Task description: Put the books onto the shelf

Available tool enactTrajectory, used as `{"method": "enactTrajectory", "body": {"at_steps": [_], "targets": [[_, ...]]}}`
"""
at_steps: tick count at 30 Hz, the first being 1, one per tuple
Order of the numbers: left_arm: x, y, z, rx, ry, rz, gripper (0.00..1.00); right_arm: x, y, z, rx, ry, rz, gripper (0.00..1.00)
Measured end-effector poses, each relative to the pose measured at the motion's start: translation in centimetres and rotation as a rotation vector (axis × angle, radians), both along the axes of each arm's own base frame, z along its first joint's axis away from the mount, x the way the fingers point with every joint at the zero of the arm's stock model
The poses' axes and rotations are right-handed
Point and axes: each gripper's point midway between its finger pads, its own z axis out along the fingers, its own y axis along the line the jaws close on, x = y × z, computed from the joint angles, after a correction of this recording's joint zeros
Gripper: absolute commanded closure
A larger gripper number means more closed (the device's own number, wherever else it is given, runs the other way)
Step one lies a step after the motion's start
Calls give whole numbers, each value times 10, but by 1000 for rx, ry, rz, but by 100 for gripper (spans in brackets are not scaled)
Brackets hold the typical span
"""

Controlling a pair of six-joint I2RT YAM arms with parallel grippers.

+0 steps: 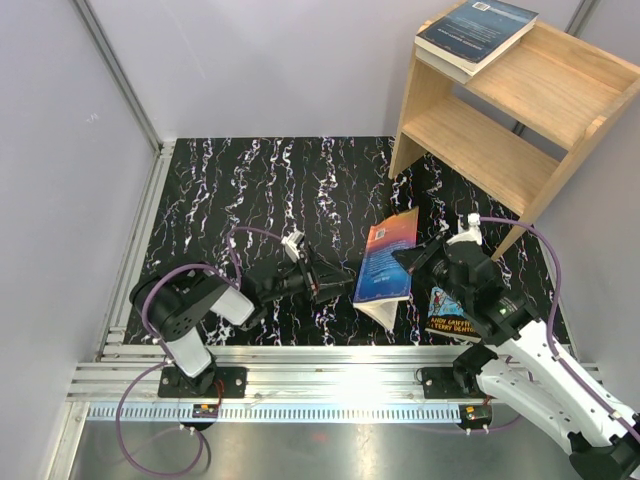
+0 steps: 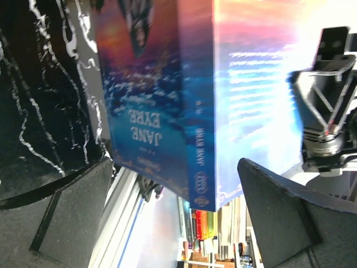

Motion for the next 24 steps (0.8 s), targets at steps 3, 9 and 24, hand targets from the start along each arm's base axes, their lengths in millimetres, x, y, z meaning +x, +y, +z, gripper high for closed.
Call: {"method": "enactTrajectory", "body": {"at_steps": [3, 9, 24], "targets": [[1, 0, 2, -6, 2, 7, 1, 0, 0, 0, 3, 0, 2, 100], [4, -3, 7, -19, 3, 6, 1, 4, 10, 2, 52, -8, 17, 100], [7, -15, 11, -18, 14, -2, 35, 12, 38, -42, 271, -2, 49, 100]]}}
